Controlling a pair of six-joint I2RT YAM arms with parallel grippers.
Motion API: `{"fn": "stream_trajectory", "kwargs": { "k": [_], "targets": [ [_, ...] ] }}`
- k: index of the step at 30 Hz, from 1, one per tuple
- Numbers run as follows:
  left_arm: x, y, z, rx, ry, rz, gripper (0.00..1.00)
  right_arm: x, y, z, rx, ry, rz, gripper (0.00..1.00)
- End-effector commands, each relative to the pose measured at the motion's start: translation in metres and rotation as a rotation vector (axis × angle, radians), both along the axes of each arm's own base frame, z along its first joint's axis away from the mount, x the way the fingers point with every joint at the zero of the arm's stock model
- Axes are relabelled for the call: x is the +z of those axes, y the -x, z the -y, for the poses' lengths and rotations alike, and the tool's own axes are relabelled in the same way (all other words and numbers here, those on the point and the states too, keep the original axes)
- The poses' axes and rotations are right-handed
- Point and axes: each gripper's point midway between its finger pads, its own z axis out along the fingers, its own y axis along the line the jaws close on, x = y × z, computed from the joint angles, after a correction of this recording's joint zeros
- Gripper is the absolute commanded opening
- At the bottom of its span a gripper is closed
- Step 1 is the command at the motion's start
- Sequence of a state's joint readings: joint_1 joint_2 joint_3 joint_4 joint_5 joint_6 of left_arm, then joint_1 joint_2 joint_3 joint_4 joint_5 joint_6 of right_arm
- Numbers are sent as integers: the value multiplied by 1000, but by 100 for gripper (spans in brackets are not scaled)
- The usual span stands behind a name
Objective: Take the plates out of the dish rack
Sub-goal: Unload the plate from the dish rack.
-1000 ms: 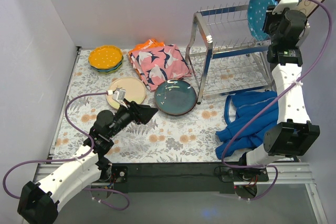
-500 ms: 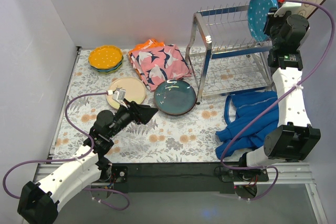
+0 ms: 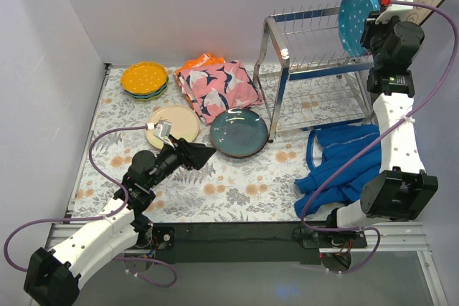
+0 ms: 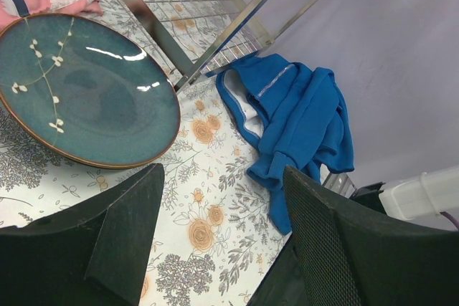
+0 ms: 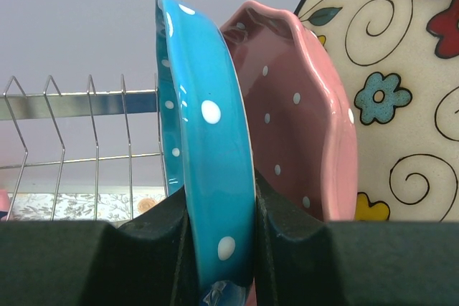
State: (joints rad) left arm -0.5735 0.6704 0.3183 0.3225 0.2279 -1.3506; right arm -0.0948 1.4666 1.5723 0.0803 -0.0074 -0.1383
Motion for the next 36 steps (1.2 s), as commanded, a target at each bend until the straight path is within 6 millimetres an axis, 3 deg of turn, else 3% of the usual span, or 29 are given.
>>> {"fn": "stream_trajectory", "kwargs": {
  "k": [1, 13, 24, 31, 36],
  "targets": [
    [2, 1, 1, -2, 1, 13, 66, 110, 45, -34, 124, 76, 342, 1],
    [0, -1, 1, -2, -5, 8, 66, 143, 57, -40, 164, 92, 424, 1],
    [0, 1, 2, -10, -3, 6, 66, 149, 62, -37, 153, 12, 455, 1],
    [0, 0, 3, -11, -1, 6, 66, 157, 69, -49, 208, 140, 494, 1],
    [0, 1, 4, -19, 0, 5, 66, 159, 68, -35, 138, 66, 506, 1]
  ]
}}
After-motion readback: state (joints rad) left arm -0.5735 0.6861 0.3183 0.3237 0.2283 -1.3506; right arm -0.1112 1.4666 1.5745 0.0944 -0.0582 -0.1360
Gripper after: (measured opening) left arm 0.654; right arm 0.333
